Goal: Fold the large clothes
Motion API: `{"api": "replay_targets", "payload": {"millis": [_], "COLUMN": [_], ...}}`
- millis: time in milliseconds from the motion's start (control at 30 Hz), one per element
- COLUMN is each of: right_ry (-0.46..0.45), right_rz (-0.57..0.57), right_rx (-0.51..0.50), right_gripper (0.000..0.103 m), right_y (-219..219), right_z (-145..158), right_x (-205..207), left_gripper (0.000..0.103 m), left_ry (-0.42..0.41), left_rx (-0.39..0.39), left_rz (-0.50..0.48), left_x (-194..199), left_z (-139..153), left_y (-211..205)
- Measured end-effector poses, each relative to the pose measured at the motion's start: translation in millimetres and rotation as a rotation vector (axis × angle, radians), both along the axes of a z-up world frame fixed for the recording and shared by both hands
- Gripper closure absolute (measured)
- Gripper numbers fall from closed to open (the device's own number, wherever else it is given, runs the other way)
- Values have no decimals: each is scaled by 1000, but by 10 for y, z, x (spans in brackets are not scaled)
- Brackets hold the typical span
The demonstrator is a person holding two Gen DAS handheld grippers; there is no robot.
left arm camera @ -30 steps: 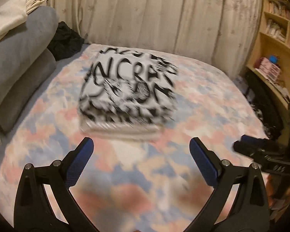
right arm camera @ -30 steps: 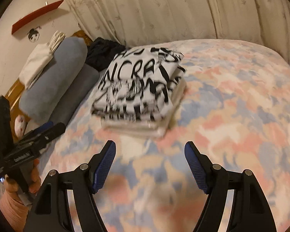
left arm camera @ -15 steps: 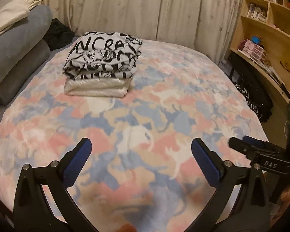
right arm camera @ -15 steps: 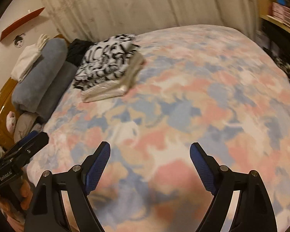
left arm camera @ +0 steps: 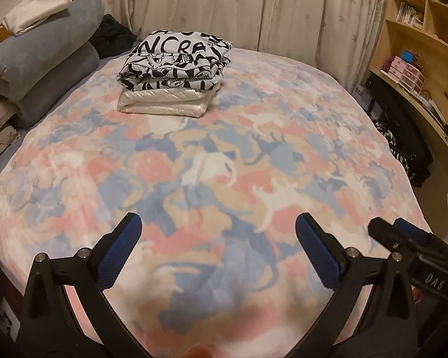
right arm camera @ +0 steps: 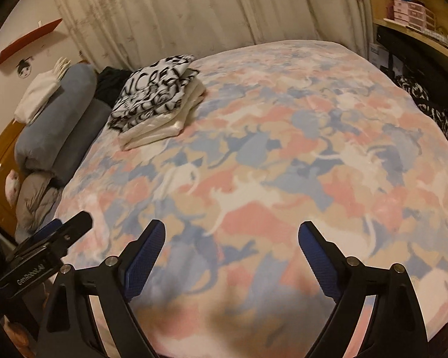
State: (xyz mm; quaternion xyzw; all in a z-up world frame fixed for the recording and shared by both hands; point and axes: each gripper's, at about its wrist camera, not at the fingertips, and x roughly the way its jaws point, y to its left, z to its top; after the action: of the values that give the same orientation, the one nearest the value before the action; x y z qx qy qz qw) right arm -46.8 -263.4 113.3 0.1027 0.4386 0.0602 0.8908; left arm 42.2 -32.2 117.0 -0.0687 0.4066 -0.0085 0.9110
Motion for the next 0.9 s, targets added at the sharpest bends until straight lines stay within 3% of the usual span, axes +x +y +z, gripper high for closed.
{"api": "replay_targets", "payload": {"millis": [233, 900], "right_ry": [-30, -48], "right_rz": [14, 19], "right_rx": [-10, -16], "right_gripper": [11, 11], "right_y": [98, 124], "right_z": [148, 215], "right_x": [-238, -377], "left_gripper": [1, 1], "left_ry": [-45, -12], "left_rx": [44, 41], "left_rz": [-27, -33], "left_x": [-241, -310], "left_z": [146, 148], "left_y": [-140, -153]}}
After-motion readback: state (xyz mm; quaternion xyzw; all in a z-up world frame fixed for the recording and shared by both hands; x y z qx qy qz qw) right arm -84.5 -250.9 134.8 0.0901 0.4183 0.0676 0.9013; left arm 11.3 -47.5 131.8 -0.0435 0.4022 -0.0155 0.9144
